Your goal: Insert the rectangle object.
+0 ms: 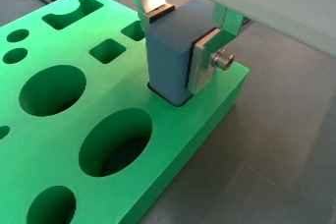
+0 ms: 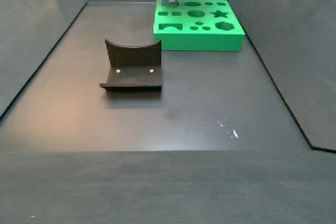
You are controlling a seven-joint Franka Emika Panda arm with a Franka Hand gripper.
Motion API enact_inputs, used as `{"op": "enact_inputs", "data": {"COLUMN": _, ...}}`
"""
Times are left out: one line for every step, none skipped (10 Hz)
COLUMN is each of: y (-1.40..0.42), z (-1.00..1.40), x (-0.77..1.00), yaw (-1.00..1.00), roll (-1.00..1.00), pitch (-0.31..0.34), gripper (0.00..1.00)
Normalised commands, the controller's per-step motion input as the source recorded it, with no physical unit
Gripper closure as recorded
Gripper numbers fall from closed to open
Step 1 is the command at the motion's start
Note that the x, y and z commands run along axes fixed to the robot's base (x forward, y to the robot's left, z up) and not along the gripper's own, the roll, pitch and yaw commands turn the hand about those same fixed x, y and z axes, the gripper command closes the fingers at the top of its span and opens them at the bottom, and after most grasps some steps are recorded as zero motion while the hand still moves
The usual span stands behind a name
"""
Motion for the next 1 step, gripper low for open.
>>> {"op": "enact_inputs", "data": {"y": 0.00, "z": 0.00, "x": 0.00, "yaw": 0.00, "roll": 0.00, "pitch": 0.000, "gripper": 1.00}}
